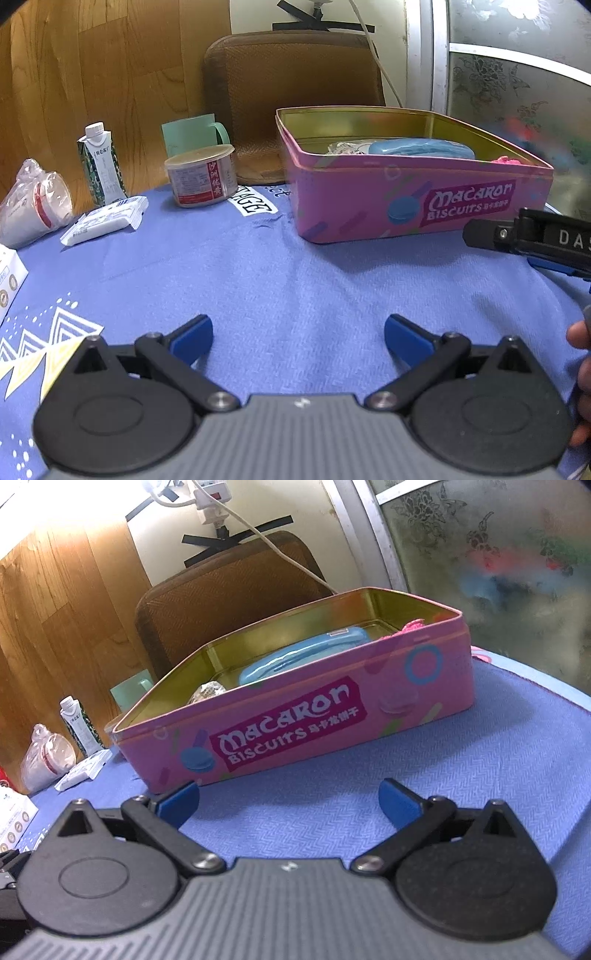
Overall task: Organize soft objects
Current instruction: 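Withdraw the left tool from the tin and move toward the wipes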
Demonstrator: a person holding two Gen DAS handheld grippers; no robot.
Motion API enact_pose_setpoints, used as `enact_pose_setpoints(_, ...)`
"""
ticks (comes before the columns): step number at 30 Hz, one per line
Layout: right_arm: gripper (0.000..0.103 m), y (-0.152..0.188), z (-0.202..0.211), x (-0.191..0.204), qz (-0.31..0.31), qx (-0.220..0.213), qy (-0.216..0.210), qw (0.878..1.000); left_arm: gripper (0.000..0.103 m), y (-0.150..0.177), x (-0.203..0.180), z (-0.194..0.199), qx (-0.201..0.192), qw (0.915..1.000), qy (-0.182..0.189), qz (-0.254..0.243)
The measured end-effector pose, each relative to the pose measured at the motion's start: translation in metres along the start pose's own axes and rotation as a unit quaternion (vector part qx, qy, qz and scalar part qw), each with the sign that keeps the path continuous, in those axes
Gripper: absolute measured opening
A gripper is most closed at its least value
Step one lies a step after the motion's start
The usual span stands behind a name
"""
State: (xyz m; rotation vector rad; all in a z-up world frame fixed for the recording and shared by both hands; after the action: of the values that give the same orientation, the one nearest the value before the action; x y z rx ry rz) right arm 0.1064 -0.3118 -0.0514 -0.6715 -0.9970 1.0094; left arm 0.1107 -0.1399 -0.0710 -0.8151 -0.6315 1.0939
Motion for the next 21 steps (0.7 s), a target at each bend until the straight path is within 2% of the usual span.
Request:
enact_pose_setpoints(11, 0.103, -0.001, 0.000, -0.001, -0.013, -0.007, -0.004, 1.000, 0.103, 0.002, 0.001, 0.002, 0.000, 1.0000, 0.008, -0.002)
enact_pose_setpoints(17, 0.103, 0.000, -0.004, 0.002, 0.013, 0.003, 0.009, 1.000, 0.103, 0.003, 0.004, 0.004, 0.006, 0.9997, 0.018, -0.016)
enact_pose_setpoints(21, 0.103, 0.005, -0.007, 0.011, 0.048, 0.019, 0.006, 0.999, 0.103, 0.005, 0.021, 0.007, 0.008, 0.9999, 0.000, -0.009)
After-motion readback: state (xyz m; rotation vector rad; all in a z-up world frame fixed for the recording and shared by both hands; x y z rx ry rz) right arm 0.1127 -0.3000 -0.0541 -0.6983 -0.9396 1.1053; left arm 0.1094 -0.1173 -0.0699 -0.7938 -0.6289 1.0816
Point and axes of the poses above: each gripper's, at about its wrist camera, not at the fingertips, and z roughly against the way its jaws point, x to its left, y to its underside, the point moved 10 cm from there along -z, roughly the way its jaws point, and after that the axes turned 4 degrees about -x, right-handed, at the moved point
